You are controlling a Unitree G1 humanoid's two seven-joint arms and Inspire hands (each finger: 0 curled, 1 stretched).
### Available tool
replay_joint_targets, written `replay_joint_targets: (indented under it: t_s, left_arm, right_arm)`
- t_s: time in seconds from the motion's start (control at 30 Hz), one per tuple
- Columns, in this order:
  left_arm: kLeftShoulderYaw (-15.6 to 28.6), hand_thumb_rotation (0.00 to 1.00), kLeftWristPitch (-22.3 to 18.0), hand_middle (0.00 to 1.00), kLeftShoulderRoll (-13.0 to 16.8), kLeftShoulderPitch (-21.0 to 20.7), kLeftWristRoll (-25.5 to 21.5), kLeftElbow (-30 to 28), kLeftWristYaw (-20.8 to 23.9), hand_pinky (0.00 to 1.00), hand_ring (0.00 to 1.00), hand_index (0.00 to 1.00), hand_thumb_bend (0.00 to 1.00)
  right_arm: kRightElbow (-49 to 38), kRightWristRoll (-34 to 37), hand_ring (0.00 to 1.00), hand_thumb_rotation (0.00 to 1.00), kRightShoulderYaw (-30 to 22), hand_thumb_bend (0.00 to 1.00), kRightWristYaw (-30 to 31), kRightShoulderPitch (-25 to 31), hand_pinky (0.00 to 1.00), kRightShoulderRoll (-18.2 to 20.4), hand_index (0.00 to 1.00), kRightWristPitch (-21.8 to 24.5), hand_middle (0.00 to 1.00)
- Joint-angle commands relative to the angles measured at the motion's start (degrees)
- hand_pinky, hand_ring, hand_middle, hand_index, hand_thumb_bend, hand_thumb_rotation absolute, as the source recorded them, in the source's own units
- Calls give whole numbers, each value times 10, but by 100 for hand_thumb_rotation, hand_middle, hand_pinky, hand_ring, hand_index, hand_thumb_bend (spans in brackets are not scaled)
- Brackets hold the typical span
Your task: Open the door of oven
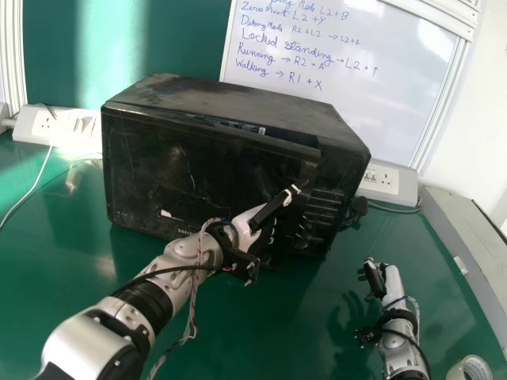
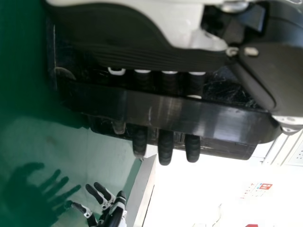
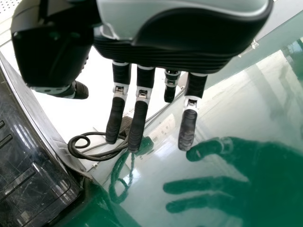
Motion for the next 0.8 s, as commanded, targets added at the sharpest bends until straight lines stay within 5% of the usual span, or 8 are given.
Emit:
replay_joint_targets:
  t_s: [0.0, 0.37, 0.77]
  left_arm:
    - [-13, 73, -26, 15, -10, -10, 12, -10, -8, 3, 9, 25, 98]
    - [-23, 74, -52, 12, -17, -5, 11, -24, -25, 1, 7, 16, 98]
    - [-46, 75, -48, 11, -28, 9, 14, -77, 21, 2, 6, 14, 96]
  right_arm:
    - [5, 3, 41, 14, -3, 52, 4, -3, 35, 1, 49, 1, 48]
    - [5, 1, 41, 14, -1, 52, 5, -3, 35, 0, 49, -1, 49]
    - [5, 3, 40, 14, -3, 52, 6, -3, 34, 1, 49, 1, 48]
